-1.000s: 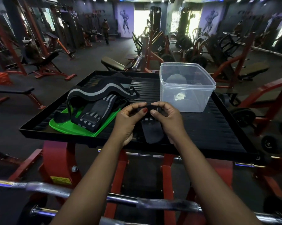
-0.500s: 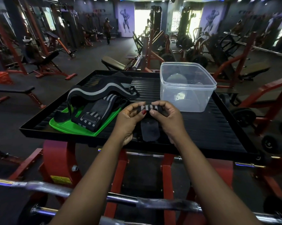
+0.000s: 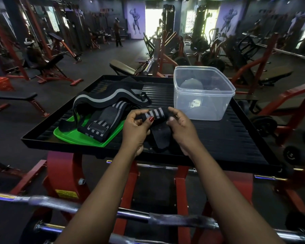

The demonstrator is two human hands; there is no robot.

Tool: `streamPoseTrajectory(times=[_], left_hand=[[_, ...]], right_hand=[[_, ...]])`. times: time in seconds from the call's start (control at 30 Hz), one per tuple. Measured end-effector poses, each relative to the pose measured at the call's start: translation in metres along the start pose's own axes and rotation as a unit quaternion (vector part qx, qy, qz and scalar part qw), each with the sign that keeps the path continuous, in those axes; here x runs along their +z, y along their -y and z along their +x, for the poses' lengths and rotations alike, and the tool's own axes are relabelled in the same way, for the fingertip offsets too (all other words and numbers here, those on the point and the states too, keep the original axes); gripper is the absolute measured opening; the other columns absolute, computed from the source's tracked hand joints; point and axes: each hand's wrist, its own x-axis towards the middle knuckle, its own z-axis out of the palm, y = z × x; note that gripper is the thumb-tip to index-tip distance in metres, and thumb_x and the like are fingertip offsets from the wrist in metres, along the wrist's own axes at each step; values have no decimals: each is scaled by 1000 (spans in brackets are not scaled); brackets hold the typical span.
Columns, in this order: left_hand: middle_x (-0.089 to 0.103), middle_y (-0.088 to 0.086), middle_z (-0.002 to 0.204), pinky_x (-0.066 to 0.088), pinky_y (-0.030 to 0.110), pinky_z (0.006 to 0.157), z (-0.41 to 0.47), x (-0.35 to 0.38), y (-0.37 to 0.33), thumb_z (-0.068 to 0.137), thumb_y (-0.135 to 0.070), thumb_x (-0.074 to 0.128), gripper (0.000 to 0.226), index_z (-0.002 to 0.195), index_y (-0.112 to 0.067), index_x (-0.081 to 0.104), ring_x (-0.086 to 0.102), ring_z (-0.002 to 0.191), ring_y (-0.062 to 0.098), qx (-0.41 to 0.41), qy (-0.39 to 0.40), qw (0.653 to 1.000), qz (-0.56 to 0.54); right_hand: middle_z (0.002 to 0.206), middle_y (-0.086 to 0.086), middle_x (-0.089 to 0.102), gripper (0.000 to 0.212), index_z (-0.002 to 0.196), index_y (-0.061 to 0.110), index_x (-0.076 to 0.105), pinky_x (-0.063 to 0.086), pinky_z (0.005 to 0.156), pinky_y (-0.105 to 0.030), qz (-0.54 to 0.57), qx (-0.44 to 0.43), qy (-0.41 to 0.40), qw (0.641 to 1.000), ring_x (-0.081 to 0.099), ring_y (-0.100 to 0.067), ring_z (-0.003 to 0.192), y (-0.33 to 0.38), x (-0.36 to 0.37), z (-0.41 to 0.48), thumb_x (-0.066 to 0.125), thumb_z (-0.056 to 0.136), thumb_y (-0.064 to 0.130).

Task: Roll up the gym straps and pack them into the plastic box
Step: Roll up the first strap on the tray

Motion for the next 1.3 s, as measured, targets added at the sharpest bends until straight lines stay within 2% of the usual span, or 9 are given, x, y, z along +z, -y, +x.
streamPoseTrajectory(times=[0.1, 0.2, 0.27, 0.43, 0.63, 0.87, 1.03, 1.17, 1.3], left_hand=[[64, -1, 80, 45, 19, 54, 2, 1, -3, 88, -6, 63, 17, 93, -21, 59, 58, 70, 6, -29, -33, 999, -28], [64, 1, 83, 44, 21, 56, 4, 1, -4, 88, -5, 64, 15, 91, -20, 64, 59, 73, 11, -53, -37, 997, -42], [65, 6, 89, 48, 28, 63, 4, 1, -4, 86, -3, 65, 14, 90, -16, 66, 61, 80, 19, -66, -27, 996, -44], [67, 10, 90, 55, 20, 56, 4, 2, -5, 85, 0, 65, 19, 104, -2, 66, 65, 73, 14, -69, -13, 996, -57], [67, 9, 81, 53, 22, 48, 1, 5, -5, 88, -1, 62, 8, 92, -7, 66, 63, 67, 17, -87, 14, 996, -14], [62, 8, 85, 58, 27, 53, 1, 3, -7, 94, 0, 49, 16, 83, -10, 53, 63, 75, 18, -106, 76, 991, -30], [67, 0, 80, 57, 31, 68, 1, 2, -5, 92, -22, 56, 13, 82, -15, 55, 66, 79, 15, -95, 131, 986, -40], [59, 9, 94, 59, 28, 64, 1, 0, 1, 76, 6, 70, 28, 82, -13, 52, 64, 79, 16, -69, 134, 988, -12], [59, 10, 94, 60, 30, 66, 1, -1, 1, 76, 9, 69, 28, 81, -10, 50, 68, 72, 13, -69, 151, 986, -4]], right_hand=[[111, 10, 66, 60, 131, 39, 52, 55, 84, -24, -37, -25, 23, 999, 65, -5, 98, 5, -4, -3, 44, 94, -8], [130, 8, 54, 71, 125, 44, 56, 55, 90, -25, -94, -85, 64, 990, 61, -6, 111, 7, -4, -6, 56, 84, -15], [136, 6, 47, 57, 113, 36, 64, 51, 98, -26, -119, -131, 53, 983, 55, -11, 121, 7, -3, -7, 67, 79, -10], [132, 6, 57, 22, 87, 15, 70, 30, 98, -1, -196, -208, 41, 957, 46, 0, 128, 12, -4, -11, 69, 81, -6], [102, 8, 71, 28, 80, 23, 68, 52, 95, -32, -169, -183, 3, 969, 65, -4, 103, 11, -2, -10, 67, 79, -5], [90, 12, 75, 10, 77, 18, 71, 57, 81, -30, -142, -90, -52, 984, 68, -2, 87, 6, -3, -5, 72, 82, 10], [84, 10, 73, 17, 75, 25, 69, 52, 73, -22, -111, -80, -50, 989, 65, -3, 78, 7, -6, -5, 74, 82, 10], [76, 5, 72, 15, 75, 23, 71, 52, 70, -29, -61, -71, -40, 995, 64, -7, 73, 11, -6, -7, 75, 81, 10], [53, 15, 60, 30, 57, 24, 62, 45, 56, -21, -70, -76, -54, 993, 51, 1, 53, 13, -4, -10, 78, 80, 15]])
